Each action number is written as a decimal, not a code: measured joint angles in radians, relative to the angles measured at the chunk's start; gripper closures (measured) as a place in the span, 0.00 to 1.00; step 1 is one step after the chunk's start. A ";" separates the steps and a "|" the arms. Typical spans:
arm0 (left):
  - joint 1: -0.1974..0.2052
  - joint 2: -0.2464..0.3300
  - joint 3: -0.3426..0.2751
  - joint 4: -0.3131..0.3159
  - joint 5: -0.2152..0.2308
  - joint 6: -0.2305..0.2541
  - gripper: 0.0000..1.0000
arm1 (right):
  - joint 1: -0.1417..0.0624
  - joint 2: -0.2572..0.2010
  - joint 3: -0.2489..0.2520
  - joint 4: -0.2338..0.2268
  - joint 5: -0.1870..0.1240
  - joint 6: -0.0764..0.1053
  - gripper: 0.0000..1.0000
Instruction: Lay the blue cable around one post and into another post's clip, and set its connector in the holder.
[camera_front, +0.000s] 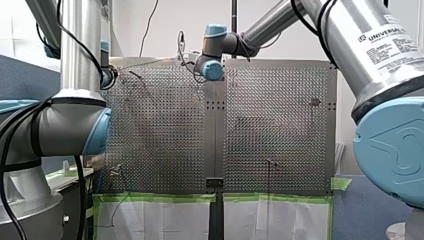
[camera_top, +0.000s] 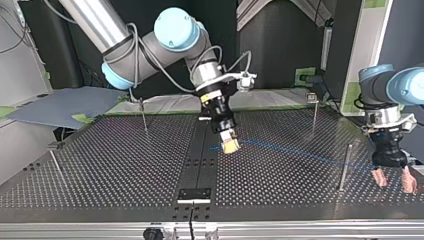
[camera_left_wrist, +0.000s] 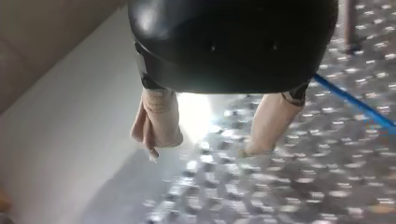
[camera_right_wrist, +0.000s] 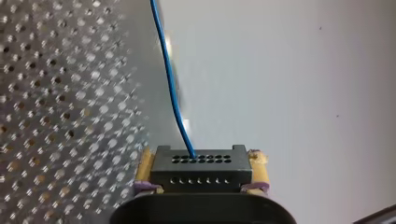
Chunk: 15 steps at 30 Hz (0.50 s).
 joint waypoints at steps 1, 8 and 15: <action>-0.004 -0.006 0.000 -0.005 0.003 0.008 0.00 | -0.001 0.002 0.000 0.004 0.005 -0.001 1.00; -0.021 -0.029 -0.002 -0.030 0.011 0.053 0.00 | -0.016 0.016 0.000 0.042 0.036 -0.018 1.00; -0.047 -0.036 -0.028 -0.045 -0.013 0.057 0.00 | -0.040 0.025 0.013 0.104 0.073 -0.055 1.00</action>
